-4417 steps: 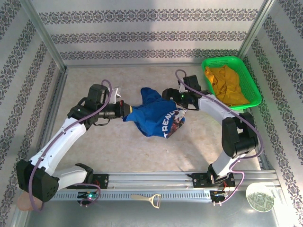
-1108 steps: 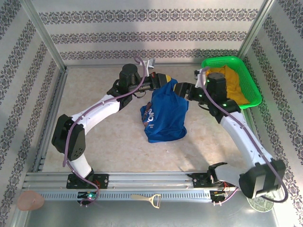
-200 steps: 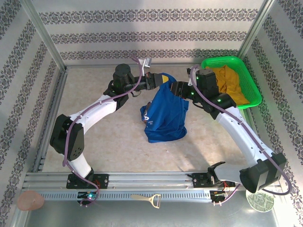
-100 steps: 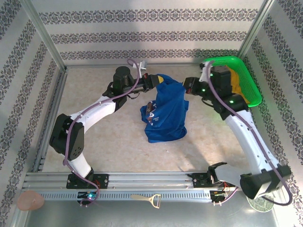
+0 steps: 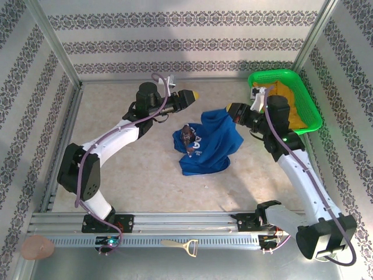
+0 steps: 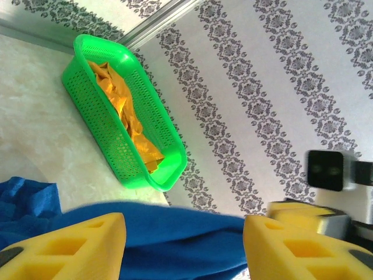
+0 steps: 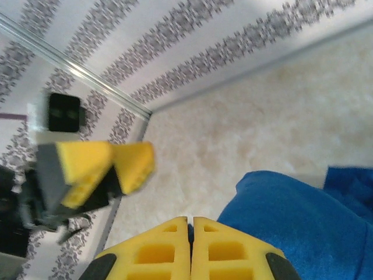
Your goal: Fold the inside-out t-shirt
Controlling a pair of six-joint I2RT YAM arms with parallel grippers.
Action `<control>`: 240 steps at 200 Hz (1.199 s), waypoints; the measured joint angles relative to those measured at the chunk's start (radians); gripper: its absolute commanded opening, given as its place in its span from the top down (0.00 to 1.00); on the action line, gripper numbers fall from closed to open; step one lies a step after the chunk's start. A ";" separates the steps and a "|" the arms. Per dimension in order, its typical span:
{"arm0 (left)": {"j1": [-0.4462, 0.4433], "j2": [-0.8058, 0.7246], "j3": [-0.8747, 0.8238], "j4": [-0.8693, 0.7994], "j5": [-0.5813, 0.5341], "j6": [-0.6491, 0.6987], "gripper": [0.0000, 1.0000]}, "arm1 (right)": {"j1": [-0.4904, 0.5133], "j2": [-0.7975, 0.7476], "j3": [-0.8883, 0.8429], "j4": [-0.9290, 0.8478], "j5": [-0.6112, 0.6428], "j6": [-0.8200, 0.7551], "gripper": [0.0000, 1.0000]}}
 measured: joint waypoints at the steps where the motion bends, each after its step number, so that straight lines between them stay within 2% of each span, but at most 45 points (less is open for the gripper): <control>1: 0.000 -0.002 0.001 -0.006 0.000 0.004 0.44 | -0.001 0.000 -0.003 0.000 -0.002 0.000 1.00; 33: -0.015 -0.011 0.063 -0.200 -0.029 0.138 0.41 | -0.005 -0.004 -0.017 0.039 -0.044 0.011 1.00; 78: -0.083 0.021 0.215 -0.474 -0.104 0.386 0.39 | -0.005 -0.015 -0.017 0.087 -0.113 0.018 1.00; 140: -0.125 0.064 0.232 -0.630 -0.147 0.598 0.37 | -0.005 -0.015 -0.017 0.090 -0.137 0.019 1.00; 173: -0.143 0.100 0.252 -0.664 -0.161 0.646 0.36 | -0.005 -0.026 -0.017 0.090 -0.140 0.023 1.00; 218: -0.159 0.223 0.385 -0.705 -0.183 0.689 0.34 | -0.005 -0.048 -0.017 0.090 -0.140 0.026 1.00; 227: -0.165 0.248 0.417 -0.713 -0.182 0.695 0.41 | -0.005 -0.049 -0.017 0.090 -0.140 0.026 1.00; 240: -0.173 0.280 0.459 -0.721 -0.163 0.710 0.68 | -0.005 -0.049 -0.017 0.090 -0.140 0.026 1.00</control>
